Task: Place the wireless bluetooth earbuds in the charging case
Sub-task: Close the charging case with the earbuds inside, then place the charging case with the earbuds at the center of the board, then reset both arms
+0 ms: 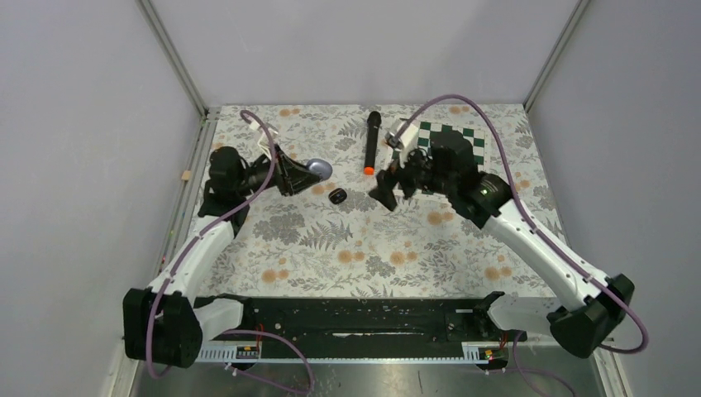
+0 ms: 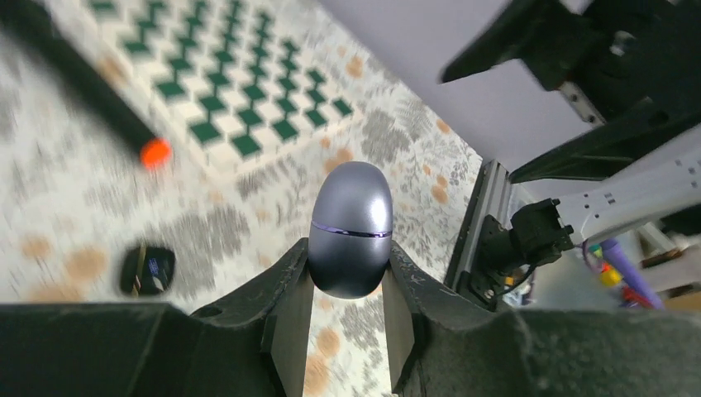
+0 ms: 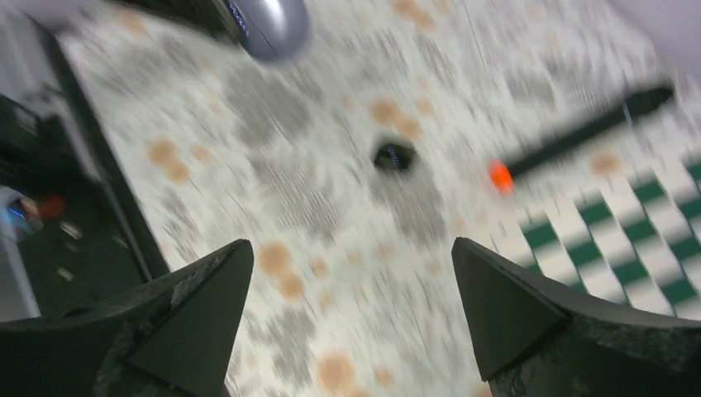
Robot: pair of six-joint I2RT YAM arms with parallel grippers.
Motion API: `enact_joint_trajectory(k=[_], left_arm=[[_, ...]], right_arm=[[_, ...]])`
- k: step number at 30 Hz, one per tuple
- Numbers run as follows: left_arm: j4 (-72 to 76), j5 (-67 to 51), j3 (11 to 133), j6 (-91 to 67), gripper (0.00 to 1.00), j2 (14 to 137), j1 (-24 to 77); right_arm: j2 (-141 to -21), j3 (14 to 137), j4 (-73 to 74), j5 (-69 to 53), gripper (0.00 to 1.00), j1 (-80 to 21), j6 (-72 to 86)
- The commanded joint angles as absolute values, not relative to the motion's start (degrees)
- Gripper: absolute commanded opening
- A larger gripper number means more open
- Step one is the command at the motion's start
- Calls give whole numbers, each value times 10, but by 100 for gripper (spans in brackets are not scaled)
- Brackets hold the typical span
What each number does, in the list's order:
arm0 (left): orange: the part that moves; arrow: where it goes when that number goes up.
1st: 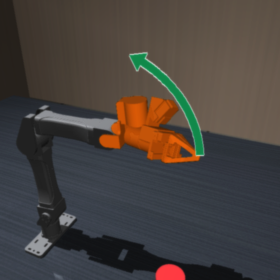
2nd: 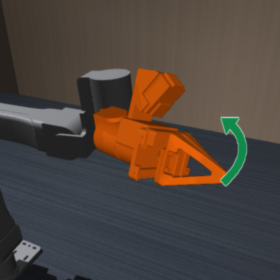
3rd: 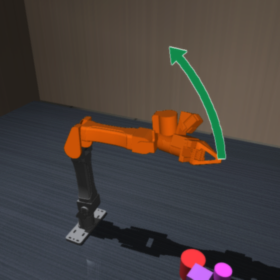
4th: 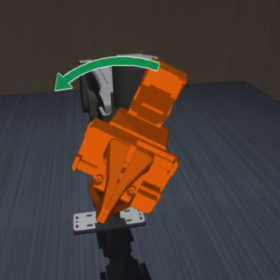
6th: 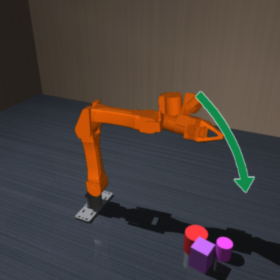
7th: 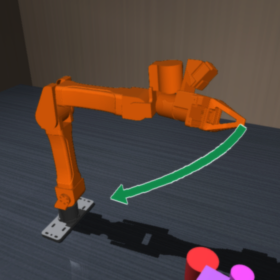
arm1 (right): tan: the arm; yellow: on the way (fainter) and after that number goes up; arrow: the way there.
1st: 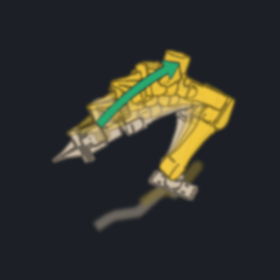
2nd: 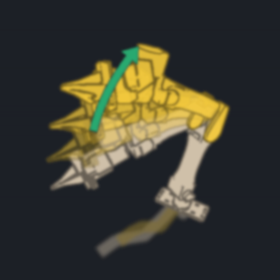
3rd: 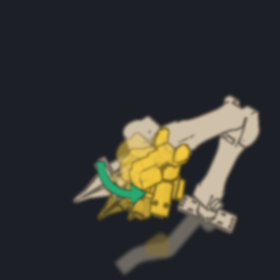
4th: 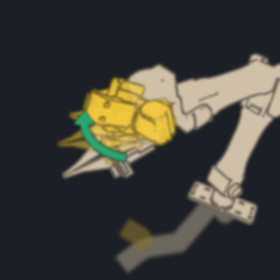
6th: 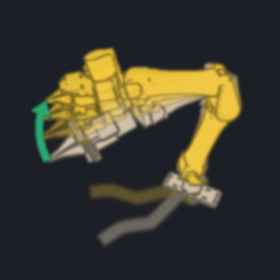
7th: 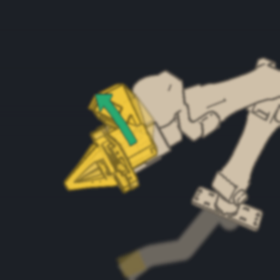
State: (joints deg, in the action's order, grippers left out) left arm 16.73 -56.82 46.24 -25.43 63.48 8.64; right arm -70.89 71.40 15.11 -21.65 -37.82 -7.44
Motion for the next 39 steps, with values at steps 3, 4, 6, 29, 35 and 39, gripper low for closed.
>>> enact_joint_trajectory(k=[3,4,6,29,35,39], left_arm=[[82,-483,382,-325,12,731,85],[94,-474,367,-342,13,746,85],[143,-455,332,-382,16,770,85],[-336,-320,528,-130,99,760,9],[-304,-191,615,-48,99,610,0],[-308,-156,647,-28,99,554,1]], right_arm=[[-632,671,434,-123,99,-330,-159],[-621,671,448,-122,100,-329,-146],[-601,670,460,-116,100,-328,-121],[-671,849,525,46,99,-326,64],[-693,932,518,126,99,-326,79],[-708,987,549,156,99,-326,76]])
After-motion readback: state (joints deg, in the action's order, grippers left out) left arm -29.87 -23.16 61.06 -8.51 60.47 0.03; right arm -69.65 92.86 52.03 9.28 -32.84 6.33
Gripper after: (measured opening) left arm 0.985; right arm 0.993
